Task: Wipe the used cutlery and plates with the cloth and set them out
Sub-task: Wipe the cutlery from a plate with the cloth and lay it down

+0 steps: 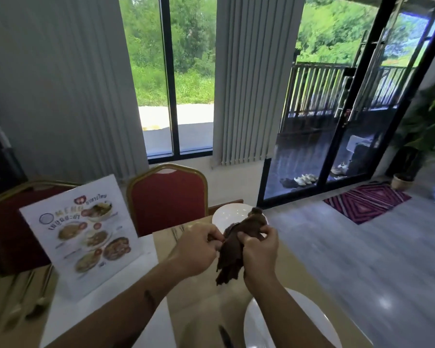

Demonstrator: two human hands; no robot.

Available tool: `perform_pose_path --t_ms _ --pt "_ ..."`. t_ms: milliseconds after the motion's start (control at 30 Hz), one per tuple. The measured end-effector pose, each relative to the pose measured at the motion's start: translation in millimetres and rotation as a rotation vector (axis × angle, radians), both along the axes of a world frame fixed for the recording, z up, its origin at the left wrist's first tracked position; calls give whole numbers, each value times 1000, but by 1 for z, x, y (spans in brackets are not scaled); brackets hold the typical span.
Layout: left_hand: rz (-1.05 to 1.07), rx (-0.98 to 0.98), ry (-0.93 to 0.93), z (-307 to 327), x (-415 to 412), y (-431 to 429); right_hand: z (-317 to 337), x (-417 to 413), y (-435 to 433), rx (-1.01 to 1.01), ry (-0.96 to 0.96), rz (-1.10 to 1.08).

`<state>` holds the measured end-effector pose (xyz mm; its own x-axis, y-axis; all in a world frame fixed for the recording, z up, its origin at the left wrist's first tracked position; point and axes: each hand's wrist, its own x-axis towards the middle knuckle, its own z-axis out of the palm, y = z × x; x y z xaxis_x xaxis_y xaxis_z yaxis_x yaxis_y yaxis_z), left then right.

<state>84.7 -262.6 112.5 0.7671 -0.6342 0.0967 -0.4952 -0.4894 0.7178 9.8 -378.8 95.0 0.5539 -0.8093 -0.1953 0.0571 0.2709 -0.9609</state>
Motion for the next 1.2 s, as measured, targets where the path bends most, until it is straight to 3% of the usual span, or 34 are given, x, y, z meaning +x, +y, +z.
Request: perform_pose_path --t_ms 167,300,400,500,667,800,933,1067,1200 --pt "109 -54 -3 17 -23 28 15 -8 21 74 -126 -5" --pt "250 -187 0 28 -42 34 14 -6 27 302 -198 -42" --pt "263 -186 -21 32 -52 33 17 -12 33 402 -247 90" --pt "220 -105 -59 31 -59 33 24 -21 34 294 -229 122" --pt "294 -278 -326 54 -59 23 38 -39 28 8 -153 134" --pt "79 -94 -228 80 -56 6 44 -58 29 -190 -148 223" --pt "16 -2 -234 95 -54 2 45 -62 25 -274 -153 251" --pt "156 -101 -298 93 -51 -5 41 -70 24 -348 -124 338" --pt "336 -284 -249 96 -41 0 20 -77 25 -452 -24 468"
